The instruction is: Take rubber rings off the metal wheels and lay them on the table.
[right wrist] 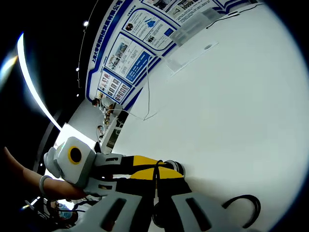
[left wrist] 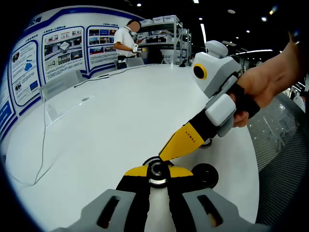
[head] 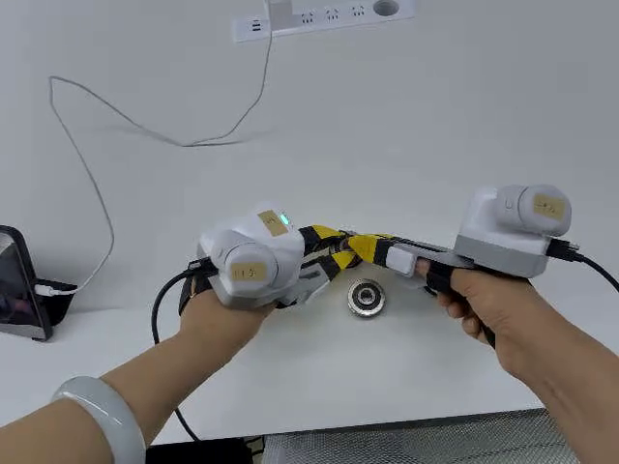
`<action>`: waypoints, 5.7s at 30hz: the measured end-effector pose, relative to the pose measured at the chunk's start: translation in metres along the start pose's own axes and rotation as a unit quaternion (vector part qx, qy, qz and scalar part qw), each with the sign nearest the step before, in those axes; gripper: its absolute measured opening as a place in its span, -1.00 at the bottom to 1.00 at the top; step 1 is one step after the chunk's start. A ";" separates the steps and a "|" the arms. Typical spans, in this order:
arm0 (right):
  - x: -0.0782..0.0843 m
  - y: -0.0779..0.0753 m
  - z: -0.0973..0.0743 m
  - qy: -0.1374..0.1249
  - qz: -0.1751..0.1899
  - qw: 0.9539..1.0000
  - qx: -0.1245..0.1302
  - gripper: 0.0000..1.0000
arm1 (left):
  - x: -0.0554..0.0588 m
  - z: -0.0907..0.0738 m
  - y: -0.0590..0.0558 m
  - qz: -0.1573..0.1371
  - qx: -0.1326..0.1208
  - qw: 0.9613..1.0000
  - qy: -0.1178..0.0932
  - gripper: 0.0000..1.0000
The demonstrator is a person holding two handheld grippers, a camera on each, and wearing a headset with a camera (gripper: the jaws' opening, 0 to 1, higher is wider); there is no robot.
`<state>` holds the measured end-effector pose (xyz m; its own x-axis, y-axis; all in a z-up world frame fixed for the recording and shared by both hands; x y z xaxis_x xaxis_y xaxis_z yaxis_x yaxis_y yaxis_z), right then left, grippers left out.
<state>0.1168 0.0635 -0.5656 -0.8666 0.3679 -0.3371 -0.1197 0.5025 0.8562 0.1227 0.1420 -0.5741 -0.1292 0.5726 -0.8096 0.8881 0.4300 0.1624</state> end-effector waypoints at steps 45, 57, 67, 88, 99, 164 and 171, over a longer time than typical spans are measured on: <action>0.002 0.004 -0.002 -0.001 0.001 1.000 0.001 -0.96 | -0.002 -0.012 -0.003 0.021 -0.008 1.000 -0.015 -0.19; 0.008 0.022 -0.012 -0.005 0.006 1.000 -0.020 -0.96 | 0.001 -0.017 -0.005 0.013 -0.011 1.000 -0.017 -0.07; 0.008 0.032 -0.030 -0.017 0.012 0.999 -0.037 -0.96 | 0.002 -0.022 -0.007 0.005 -0.010 0.999 -0.030 0.03; 0.006 0.004 -0.082 -0.054 0.031 0.998 0.002 -0.96 | 0.007 -0.035 -0.015 -0.011 -0.002 0.999 -0.048 0.14; 0.005 -0.022 -0.091 -0.059 0.044 0.997 0.034 -0.96 | 0.008 -0.036 -0.016 -0.013 -0.004 0.999 -0.046 0.12; 0.012 -0.030 -0.078 -0.017 -0.108 0.989 0.096 -0.82 | 0.009 -0.038 -0.016 -0.010 -0.001 0.999 -0.034 -0.08; 0.011 -0.017 -0.061 -0.011 -0.115 0.990 0.081 -0.86 | 0.005 -0.035 -0.015 -0.007 -0.002 0.999 -0.037 -0.16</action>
<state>0.0803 0.0111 -0.5604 -0.8140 0.2451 -0.5267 -0.2329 0.6930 0.6823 0.0933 0.1630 -0.5610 -0.1088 0.5134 -0.8512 0.8844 0.4409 0.1529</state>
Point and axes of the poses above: the centre of the closed fingertips' face, and the gripper's own axes: z roughly forward along the fingers, y roughly to its left, x roughly out of its underside, the point moved 5 cm from there along -z, roughly backward along the fingers, and after that the axes turned 13 degrees about z, right-handed, at the moved point
